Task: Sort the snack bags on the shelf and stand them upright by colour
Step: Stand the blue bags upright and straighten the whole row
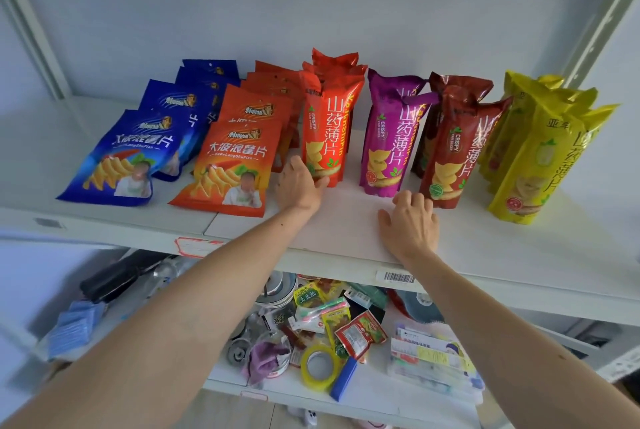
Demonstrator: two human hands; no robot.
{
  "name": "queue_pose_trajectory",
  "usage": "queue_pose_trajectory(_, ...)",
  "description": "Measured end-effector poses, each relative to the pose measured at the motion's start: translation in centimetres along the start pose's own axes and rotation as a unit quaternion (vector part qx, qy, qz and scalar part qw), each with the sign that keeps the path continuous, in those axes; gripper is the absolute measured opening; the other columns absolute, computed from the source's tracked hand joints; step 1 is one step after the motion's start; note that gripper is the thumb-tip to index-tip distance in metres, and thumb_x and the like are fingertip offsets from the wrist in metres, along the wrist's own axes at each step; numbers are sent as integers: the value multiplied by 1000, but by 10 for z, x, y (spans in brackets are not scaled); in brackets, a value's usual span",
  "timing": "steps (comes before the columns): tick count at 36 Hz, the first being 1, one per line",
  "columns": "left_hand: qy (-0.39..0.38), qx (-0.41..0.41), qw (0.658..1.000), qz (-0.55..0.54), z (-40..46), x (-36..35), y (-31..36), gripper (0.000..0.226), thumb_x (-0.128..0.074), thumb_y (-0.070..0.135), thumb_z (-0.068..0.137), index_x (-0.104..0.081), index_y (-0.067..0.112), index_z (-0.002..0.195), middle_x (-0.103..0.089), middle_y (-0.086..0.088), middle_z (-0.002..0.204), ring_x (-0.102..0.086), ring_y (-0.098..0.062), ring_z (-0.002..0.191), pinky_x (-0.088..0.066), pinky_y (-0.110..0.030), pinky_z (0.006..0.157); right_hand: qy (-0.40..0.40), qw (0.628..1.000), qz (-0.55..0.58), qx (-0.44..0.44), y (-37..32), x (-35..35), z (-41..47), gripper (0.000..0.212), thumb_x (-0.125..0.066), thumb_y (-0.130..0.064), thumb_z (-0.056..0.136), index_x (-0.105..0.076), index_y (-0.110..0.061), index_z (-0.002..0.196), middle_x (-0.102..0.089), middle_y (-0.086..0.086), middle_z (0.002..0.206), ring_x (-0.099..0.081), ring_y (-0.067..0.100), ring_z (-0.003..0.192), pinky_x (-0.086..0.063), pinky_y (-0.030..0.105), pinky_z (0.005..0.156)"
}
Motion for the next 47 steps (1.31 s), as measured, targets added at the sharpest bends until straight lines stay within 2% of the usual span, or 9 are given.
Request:
queue_pose_trajectory(6,34,-65,997,40,-9,22,-9,48,-69,41,86,-47,10,116,-60,-11,118,-60,-29,107,-52,-38,82,-4,999,2,43,-20,2,-1,35,-55,-28,94,-52,-11,124,-55,11,123,-50,31,117,-42,42,94)
queue_pose_trajectory(13,108,-131,980,105,-10,74,-43,27,-67,34,88,-57,15,104,-65,-4,104,-61,-25,97,-50,-36,75,-50,990,54,118,-84,-6,-4,33,-57,-27,93,-54,-12,122,-57,9,125,-53,29,116,-45,41,94)
queue_pose_trajectory(19,136,-94,971,174,5,126,-115,37,-64,41,89,-57,18,117,-53,-4,127,-47,-24,121,-40,-41,99,-55,980,98,167,-152,-17,-9,43,-55,-39,94,-49,-13,128,-53,9,130,-48,31,121,-42,41,94)
queue_pose_trajectory(25,66,-60,968,234,43,172,-178,52,-46,43,98,-39,21,144,-28,-11,155,-22,-34,143,-25,-49,113,-25,976,122,179,-214,-32,-10,58,-51,-57,90,-46,-13,128,-48,9,135,-41,33,121,-38,46,98)
queue_pose_trajectory(29,-12,-69,969,238,70,189,-206,54,-36,40,101,-21,29,152,-7,-3,163,-2,-33,149,-8,-60,116,-68,981,87,159,-251,-47,-5,81,-36,-76,84,-31,-22,145,-26,4,157,-21,35,141,-24,51,114)
queue_pose_trajectory(32,-71,-82,965,239,86,197,-224,54,-27,42,102,-12,34,154,-1,3,164,7,-30,150,-3,-67,113,-98,985,40,140,-272,-58,-5,84,-32,-81,83,-22,-31,149,-8,0,163,-7,37,147,-14,56,116)
queue_pose_trajectory(34,-113,-97,956,252,94,198,-234,54,-23,44,102,-9,37,153,3,7,164,12,-30,150,-1,-71,111,-97,987,25,123,-279,-64,-6,82,-32,-83,81,-23,-36,148,-5,0,163,-4,39,147,-14,59,115)
queue_pose_trajectory(38,-171,-131,941,262,103,193,-249,50,-18,45,101,-9,42,150,4,12,163,13,-33,149,-3,-76,106,-93,992,11,89,-287,-74,-8,77,-31,-84,80,-24,-42,144,-8,-3,162,-5,38,146,-19,62,112)
queue_pose_trajectory(47,-167,-197,928,268,106,188,-255,51,-21,50,101,-10,39,150,1,10,163,7,-33,149,-10,-75,107,-77,995,-1,60,-292,-73,-9,79,-31,-84,80,-23,-43,146,-12,-3,161,-7,36,146,-18,61,114)
Point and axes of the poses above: each hand's wrist, its own z-axis towards the middle knuckle, its own x-axis out of the back of the hand, y = z × x, the point moved 2 cm from there along z, towards the middle knuckle
